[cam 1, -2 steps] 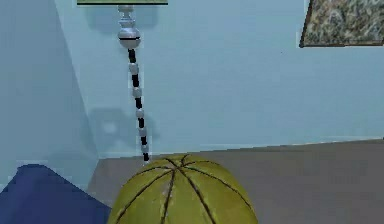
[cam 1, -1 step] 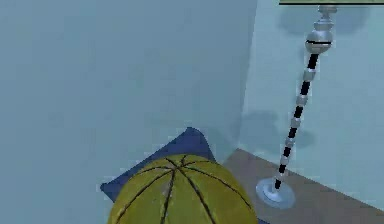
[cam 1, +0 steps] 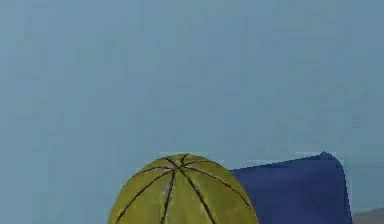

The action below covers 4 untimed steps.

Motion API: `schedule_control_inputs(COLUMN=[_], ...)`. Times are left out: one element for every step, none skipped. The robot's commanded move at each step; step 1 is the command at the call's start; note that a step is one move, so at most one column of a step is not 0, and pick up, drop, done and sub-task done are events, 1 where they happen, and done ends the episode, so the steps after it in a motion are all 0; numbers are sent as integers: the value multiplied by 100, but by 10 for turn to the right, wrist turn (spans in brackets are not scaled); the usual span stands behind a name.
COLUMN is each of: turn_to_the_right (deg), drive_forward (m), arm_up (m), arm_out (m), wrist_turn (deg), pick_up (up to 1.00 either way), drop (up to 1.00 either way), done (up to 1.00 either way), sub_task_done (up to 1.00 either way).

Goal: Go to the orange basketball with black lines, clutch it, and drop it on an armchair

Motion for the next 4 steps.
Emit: schedule_control_inputs(turn_to_the_right=[0,450,450,450], drive_forward=[20,0,0,0], arm_up=[0,0,0,0], arm_out=[0,0,0,0], wrist_turn=[0,0,0,0], pick_up=[0,0,0,0], drop=[0,0,0,0], done=[0,0,0,0], sub_task_done=[0,0,0,0])
